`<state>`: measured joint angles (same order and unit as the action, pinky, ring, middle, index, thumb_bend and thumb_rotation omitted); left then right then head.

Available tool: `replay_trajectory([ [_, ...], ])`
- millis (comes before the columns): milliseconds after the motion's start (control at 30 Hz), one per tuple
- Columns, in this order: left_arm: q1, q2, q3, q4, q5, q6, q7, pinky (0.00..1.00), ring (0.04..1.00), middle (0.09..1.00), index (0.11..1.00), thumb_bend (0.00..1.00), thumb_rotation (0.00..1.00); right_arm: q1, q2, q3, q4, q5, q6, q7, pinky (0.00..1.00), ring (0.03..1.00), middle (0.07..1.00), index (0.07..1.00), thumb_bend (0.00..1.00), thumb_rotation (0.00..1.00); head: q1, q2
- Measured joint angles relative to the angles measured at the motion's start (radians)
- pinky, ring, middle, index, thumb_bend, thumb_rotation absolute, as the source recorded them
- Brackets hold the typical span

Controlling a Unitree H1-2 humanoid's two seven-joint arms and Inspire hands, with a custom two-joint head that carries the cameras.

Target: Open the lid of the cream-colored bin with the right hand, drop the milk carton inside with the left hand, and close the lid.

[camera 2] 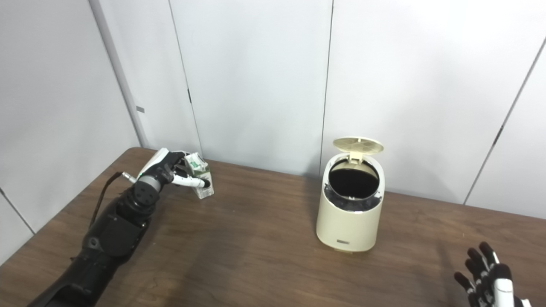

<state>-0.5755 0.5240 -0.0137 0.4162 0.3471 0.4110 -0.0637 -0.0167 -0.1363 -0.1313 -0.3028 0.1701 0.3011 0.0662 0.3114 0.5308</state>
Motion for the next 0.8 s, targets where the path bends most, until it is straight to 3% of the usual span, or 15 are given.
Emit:
replay_trajectory([
  [67, -0.002, -0.006, 0.001, 0.000, 0.005, 0.000, 0.027, 0.47, 0.490, 0.538, 0.623, 0.56, 0.00, 0.000, 0.000, 0.000, 0.000, -0.002, -0.002, 0.003, 0.91, 0.982, 0.970, 0.993, 0.46, 1.00, 0.003, 0.000],
  [100, -0.002, -0.009, 0.001, 0.001, 0.007, -0.001, 0.040, 0.48, 0.452, 0.517, 0.557, 0.52, 0.00, 0.000, 0.000, 0.000, 0.000, -0.004, -0.005, 0.004, 0.90, 0.979, 0.967, 0.993, 0.46, 1.00, 0.003, 0.000],
  [200, -0.002, -0.031, 0.012, 0.021, 0.013, -0.022, 0.108, 0.49, 0.444, 0.522, 0.485, 0.50, 0.00, 0.000, -0.007, 0.002, 0.001, -0.006, -0.012, 0.007, 0.90, 0.980, 0.965, 0.996, 0.45, 1.00, 0.002, 0.000],
  [333, -0.001, -0.045, 0.013, 0.045, 0.013, -0.063, 0.143, 0.36, 0.446, 0.535, 0.479, 0.48, 0.00, 0.001, -0.017, -0.001, 0.003, -0.004, -0.012, 0.008, 0.91, 0.977, 0.962, 0.997, 0.45, 1.00, 0.002, 0.000],
  [800, 0.016, -0.064, 0.021, 0.028, 0.012, -0.121, 0.182, 0.33, 0.440, 0.544, 0.490, 0.47, 0.00, 0.001, -0.015, 0.000, -0.002, -0.004, -0.008, -0.001, 0.89, 0.960, 0.945, 0.982, 0.44, 1.00, -0.008, 0.006],
])
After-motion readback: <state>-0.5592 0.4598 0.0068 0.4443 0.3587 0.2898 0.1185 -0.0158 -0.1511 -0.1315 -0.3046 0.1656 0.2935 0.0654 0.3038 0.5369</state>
